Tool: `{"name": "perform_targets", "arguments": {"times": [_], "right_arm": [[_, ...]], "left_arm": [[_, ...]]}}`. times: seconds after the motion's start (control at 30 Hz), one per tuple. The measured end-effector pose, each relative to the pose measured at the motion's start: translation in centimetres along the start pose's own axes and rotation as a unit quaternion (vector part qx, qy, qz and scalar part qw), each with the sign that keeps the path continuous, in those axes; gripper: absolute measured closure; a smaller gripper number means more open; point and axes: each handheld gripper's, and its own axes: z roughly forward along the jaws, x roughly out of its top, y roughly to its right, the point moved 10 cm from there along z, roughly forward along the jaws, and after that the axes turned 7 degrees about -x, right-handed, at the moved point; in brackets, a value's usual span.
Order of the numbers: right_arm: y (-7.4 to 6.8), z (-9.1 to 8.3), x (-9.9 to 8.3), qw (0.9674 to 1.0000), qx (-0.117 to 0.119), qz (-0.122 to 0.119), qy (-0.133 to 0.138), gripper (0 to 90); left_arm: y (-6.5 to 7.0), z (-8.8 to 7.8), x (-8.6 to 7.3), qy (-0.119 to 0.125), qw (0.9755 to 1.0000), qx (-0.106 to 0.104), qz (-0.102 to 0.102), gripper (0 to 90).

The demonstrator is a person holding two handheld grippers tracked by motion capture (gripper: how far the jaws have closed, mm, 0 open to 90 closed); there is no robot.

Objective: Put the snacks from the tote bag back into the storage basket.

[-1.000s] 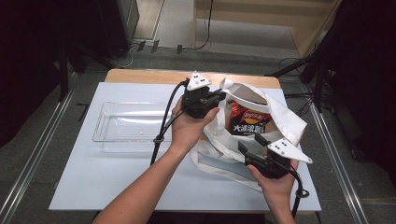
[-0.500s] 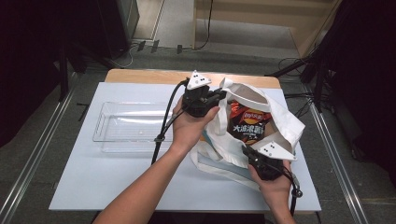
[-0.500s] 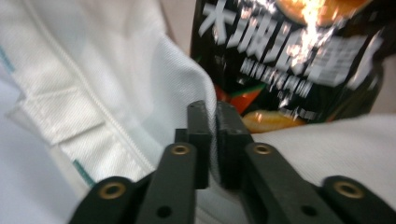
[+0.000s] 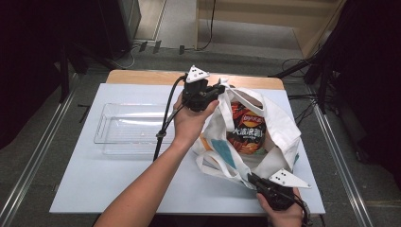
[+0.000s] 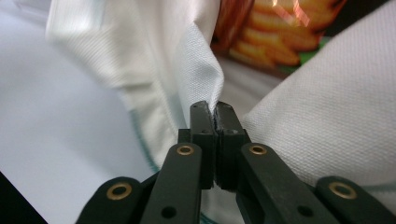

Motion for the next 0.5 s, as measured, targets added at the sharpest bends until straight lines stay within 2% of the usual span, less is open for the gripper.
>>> {"name": "perform_targets", "arguments": {"times": [0.07, 0.13, 0.23, 0.3, 0.33, 0.37, 0.4, 0.43, 0.5], "right_arm": [[-0.1, -0.6, 1.3, 0.9996, -0.004, -0.002, 0.029, 78.1], [-0.1, -1.6, 3.3, 0.9978, -0.012, -0.009, 0.065, 73.2], [0.8, -3.0, 6.6, 0.9925, -0.048, -0.013, 0.112, 63.9], [1.7, -3.4, 8.3, 0.9891, -0.067, -0.008, 0.131, 57.5], [2.3, -3.7, 9.5, 0.9863, -0.080, -0.001, 0.144, 53.8], [2.3, -3.7, 9.5, 0.9863, -0.080, -0.001, 0.144, 53.8], [2.7, -3.8, 10.2, 0.9841, -0.089, 0.004, 0.154, 50.1], [3.8, -4.3, 12.2, 0.9753, -0.124, 0.007, 0.182, 44.6], [4.6, -4.3, 13.2, 0.9695, -0.151, 0.005, 0.193, 39.4]], "left_arm": [[0.2, 0.0, -0.1, -0.003, 1.0000, -0.003, 0.004, 88.3], [0.6, 0.1, -0.2, -0.004, 0.9999, -0.007, 0.009, 88.2], [0.8, 0.1, -0.3, -0.007, 0.9999, -0.009, 0.009, 88.2], [0.9, 0.1, -0.4, -0.006, 0.9999, -0.011, 0.007, 88.2], [1.0, 0.1, -0.5, -0.008, 0.9999, -0.011, 0.009, 88.2], [1.0, 0.1, -0.5, -0.008, 0.9999, -0.011, 0.009, 88.1], [1.0, 0.1, -0.6, -0.009, 0.9998, -0.012, 0.009, 88.1], [1.1, 0.1, -0.7, -0.011, 0.9998, -0.015, 0.009, 88.1], [1.1, 0.1, -0.8, -0.011, 0.9998, -0.017, 0.006, 88.0]]}}
